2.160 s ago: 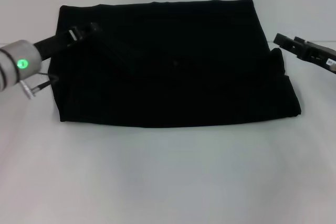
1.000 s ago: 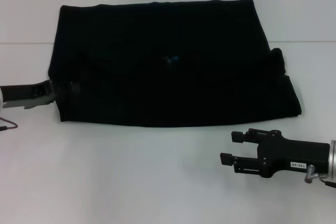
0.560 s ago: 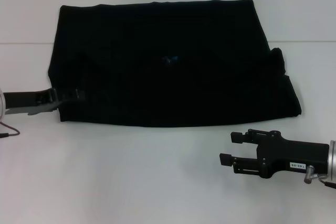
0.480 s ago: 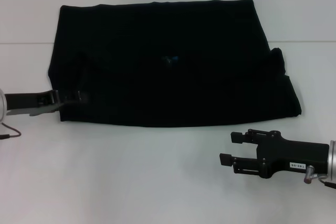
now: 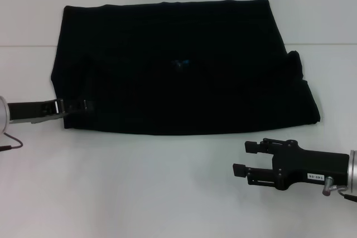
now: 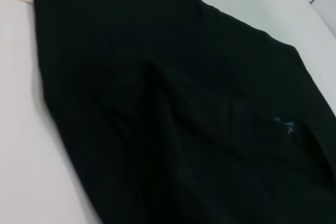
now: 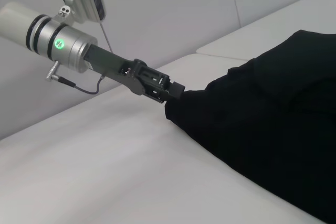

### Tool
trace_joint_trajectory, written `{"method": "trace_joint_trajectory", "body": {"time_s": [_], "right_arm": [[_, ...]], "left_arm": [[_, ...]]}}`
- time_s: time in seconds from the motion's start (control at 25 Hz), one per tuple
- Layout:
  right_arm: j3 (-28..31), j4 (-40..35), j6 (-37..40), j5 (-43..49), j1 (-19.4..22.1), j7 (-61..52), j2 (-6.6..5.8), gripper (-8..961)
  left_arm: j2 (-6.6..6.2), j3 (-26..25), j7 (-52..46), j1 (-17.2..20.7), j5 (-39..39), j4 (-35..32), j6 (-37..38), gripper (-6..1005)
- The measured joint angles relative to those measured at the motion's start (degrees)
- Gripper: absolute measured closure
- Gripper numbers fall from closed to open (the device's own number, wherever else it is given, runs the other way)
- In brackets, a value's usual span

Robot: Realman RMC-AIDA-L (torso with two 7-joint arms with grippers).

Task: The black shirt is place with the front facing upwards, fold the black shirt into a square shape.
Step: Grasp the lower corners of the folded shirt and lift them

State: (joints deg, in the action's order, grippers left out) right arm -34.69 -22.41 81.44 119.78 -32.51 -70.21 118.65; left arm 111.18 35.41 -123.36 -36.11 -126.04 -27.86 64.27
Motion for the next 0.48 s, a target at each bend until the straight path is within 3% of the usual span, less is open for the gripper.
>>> {"method": "trace_joint_trajectory", "body": {"time_s": [0.48], "right_arm": [[0.3, 0.1, 0.0, 0.0, 0.0, -0.2, 0.0, 179]], "left_arm": [[0.62, 0.2, 2.2, 0.5, 0.0, -0.7, 0.4, 321]]}}
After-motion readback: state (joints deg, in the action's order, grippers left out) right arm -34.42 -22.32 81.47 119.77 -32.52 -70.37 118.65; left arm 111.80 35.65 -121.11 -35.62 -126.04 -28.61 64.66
